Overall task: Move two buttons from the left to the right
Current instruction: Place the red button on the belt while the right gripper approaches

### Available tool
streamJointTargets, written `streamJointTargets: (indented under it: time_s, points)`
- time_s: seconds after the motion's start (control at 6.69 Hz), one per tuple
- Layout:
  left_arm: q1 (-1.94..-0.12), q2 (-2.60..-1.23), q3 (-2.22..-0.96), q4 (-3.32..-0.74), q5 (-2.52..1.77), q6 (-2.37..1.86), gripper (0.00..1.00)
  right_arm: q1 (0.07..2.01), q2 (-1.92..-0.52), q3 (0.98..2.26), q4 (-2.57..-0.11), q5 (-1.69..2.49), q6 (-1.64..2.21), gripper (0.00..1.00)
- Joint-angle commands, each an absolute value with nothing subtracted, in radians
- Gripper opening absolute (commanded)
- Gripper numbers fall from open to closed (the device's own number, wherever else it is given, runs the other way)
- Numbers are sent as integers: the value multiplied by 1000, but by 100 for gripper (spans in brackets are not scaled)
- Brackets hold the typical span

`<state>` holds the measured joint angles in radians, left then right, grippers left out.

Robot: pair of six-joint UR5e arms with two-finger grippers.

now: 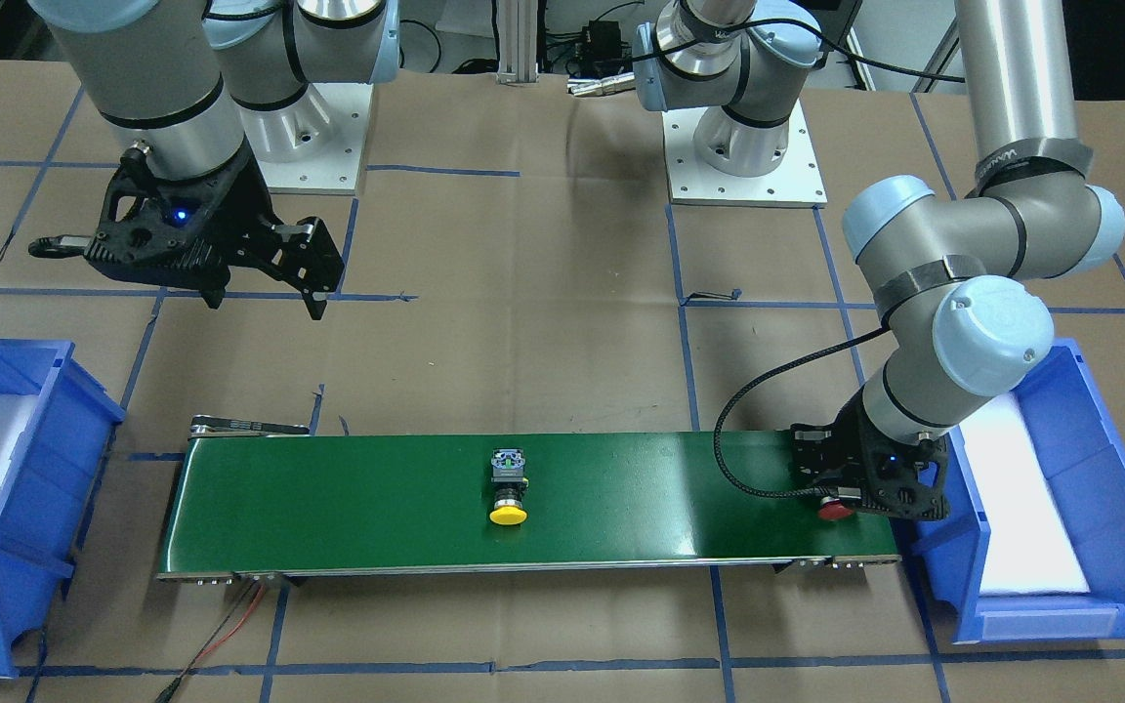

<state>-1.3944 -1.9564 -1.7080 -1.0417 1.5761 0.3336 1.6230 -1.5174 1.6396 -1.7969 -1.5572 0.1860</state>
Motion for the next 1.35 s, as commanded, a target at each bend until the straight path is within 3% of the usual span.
streamJointTargets:
  time_s: [0.0,0.3,0.45,0.6,0.9,1.2]
  points:
    - [-1394,-1965,-1707,-1022,1577,333,1,1623,-1503,1641,-1847,-1559,187,100]
    - [-1394,-1963,-1703,-1023,1577,333,16,1623,-1502,1647,-1871,-1554,187,100]
    - [-1394,-1962,-1700,-1022,1574,328,85,1623,-1499,1651,-1920,-1557,187,100]
    - [-1394,-1957,-1686,-1032,1575,330,100,1623,-1494,1649,-1922,-1559,189,100]
    - [-1394,-1928,-1636,-1081,1575,333,100,1623,-1493,1651,-1954,-1560,189,100]
    - [-1394,-1890,-1458,-1376,1578,324,100,1623,-1456,1648,-1971,-1559,187,100]
